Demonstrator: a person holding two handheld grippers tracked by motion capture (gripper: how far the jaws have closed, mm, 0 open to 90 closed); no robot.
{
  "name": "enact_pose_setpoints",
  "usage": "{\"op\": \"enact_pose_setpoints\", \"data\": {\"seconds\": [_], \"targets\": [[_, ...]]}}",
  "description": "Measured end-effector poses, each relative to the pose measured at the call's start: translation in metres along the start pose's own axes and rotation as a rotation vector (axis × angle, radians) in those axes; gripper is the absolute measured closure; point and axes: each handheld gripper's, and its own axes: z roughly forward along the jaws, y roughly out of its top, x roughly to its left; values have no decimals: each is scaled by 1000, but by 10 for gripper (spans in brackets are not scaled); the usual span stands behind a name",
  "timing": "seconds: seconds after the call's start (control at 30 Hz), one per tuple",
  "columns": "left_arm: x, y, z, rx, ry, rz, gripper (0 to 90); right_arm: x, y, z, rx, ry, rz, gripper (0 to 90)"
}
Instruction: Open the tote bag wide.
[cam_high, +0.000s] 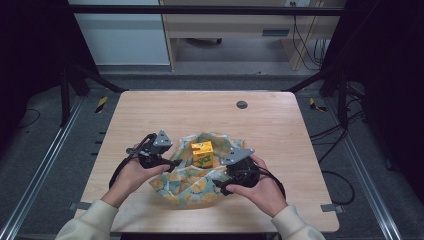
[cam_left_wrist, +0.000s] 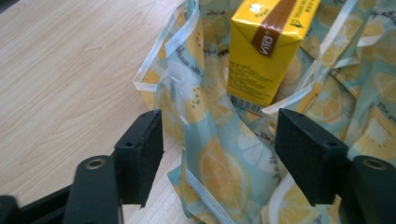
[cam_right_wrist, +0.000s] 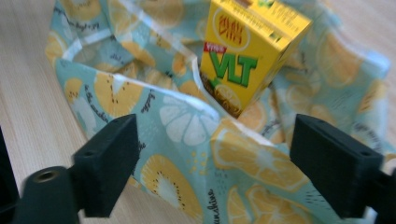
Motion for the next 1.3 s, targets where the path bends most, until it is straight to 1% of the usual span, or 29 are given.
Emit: {"op": "enact_pose_setpoints", "data": {"seconds": [0.03,0.07,0.17,0.2,0.23,0.3,0.33,0.37,0.4,0.43,0.47,0.5,0.57,0.6,0.67,0.77,0.9,0.97,1.17,1.27,1.3], "targets": [[1,0,2,2,2,-2,341,0,-2,2,2,5,5,219],[2,1,4,3,0,-5,346,0,-3,4,1,0,8,226],[6,4,14,26,17,2,358,-1,-7,12,7,4,8,226],[7,5,18,30,21,-1,361,-1,-8,13,10,1,8,243],[9,6,21,28,28,-4,373,-1,-8,15,13,-2,5,280],[11,8,26,25,17,-15,429,0,-9,18,14,-4,-1,344],[11,8,29,22,7,-25,456,0,-10,20,16,-3,-2,398],[11,9,31,30,-8,-27,493,1,-10,22,20,0,-5,457],[10,9,34,34,-18,-29,541,1,-11,24,22,13,-12,534],[8,10,36,43,-14,-21,599,1,-12,25,32,16,-19,604],[7,10,38,53,10,-2,650,0,-12,26,37,19,-24,658],[7,10,39,60,28,11,716,0,-14,26,33,22,-19,731],[8,10,40,67,27,12,783,-2,-15,24,22,20,-13,791],[9,10,40,64,31,8,819,-2,-15,22,17,17,-6,830],[11,10,37,54,34,-2,878,-4,-17,18,5,17,5,872],[13,10,35,46,45,-7,897,-7,-21,14,5,17,12,889],[15,8,36,47,60,-9,900,-10,-30,9,0,7,33,896],[16,7,37,51,70,-3,900,-11,-36,7,3,2,48,898],[20,5,39,46,93,-5,900,-14,-53,4,15,-6,69,900],[21,4,42,48,113,-4,900,-15,-59,3,18,-12,83,900],[21,4,42,48,113,-4,900,-15,-59,3,18,-12,83,900]]}}
